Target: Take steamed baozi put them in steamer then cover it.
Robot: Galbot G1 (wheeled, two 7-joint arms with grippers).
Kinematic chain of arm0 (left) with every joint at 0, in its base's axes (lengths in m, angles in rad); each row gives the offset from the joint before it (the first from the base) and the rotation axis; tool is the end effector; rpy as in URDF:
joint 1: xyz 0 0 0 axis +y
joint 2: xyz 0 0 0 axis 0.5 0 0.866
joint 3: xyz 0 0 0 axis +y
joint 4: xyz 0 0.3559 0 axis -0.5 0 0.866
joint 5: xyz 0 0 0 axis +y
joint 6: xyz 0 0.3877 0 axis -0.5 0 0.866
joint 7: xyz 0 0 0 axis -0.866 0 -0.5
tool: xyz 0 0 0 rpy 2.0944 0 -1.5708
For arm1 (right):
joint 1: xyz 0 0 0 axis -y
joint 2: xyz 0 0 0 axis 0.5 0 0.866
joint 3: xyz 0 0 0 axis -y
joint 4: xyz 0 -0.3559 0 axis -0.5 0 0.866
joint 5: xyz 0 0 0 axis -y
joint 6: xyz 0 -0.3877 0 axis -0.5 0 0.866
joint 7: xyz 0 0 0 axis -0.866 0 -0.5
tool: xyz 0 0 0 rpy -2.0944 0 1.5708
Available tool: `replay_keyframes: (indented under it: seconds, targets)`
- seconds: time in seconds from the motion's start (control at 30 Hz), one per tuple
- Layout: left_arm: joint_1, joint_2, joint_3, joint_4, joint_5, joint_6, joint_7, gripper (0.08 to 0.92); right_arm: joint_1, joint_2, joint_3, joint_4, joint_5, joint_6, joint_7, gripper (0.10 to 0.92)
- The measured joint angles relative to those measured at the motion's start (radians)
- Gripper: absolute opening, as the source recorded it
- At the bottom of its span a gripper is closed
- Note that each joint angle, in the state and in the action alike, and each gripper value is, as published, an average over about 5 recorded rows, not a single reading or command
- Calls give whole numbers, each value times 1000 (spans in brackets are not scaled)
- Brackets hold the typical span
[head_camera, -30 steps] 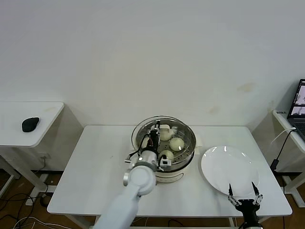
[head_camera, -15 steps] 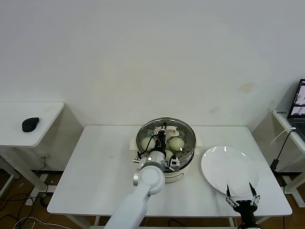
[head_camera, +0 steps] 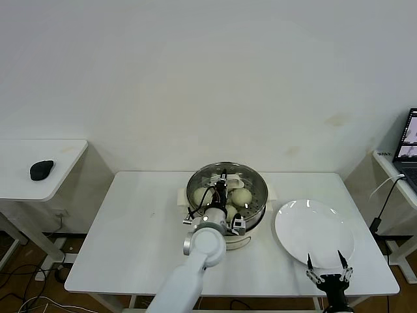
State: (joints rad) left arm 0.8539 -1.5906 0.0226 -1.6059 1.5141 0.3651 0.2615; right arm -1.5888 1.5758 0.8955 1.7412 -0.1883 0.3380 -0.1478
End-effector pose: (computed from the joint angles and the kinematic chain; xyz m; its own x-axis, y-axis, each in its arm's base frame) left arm 0.3899 -0.2080 -0.2683 -0.9789 0.1966 0.0550 0.0634 0.0368 0.9973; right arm 0.1551 -0.1374 -0.4327 -0.9893 0.1263 0.0724 0.0938 0.9333 -0.3466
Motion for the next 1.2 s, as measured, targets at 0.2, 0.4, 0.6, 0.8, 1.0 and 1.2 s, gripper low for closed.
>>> replay_keyframes:
  seconds: [0.2,0.4,0.6,0.8,1.0,1.2]
  targets:
    - [5,-4,-4,1,2,-5,-8,173,-1,0,-3,-1,-1,1,-1,823]
    - [17,1,-6,-14,3,-6,-18,341,0,0,-6,-3,-1,2,-2,823]
    - [44,19,5,-63,-10,-7,-21,514,0,0,-8,-4,-3,2,-3,823]
    - [104,64,16,-175,-62,-15,-39,687,-2,0,-7,-4,-5,2,-3,823]
    - [203,141,-11,-323,-181,-40,-79,813,-9,-2,-11,-8,-7,5,-3,823]
    - [361,232,-115,-451,-473,-120,-169,823,-20,-10,-24,-5,2,14,-2,823]
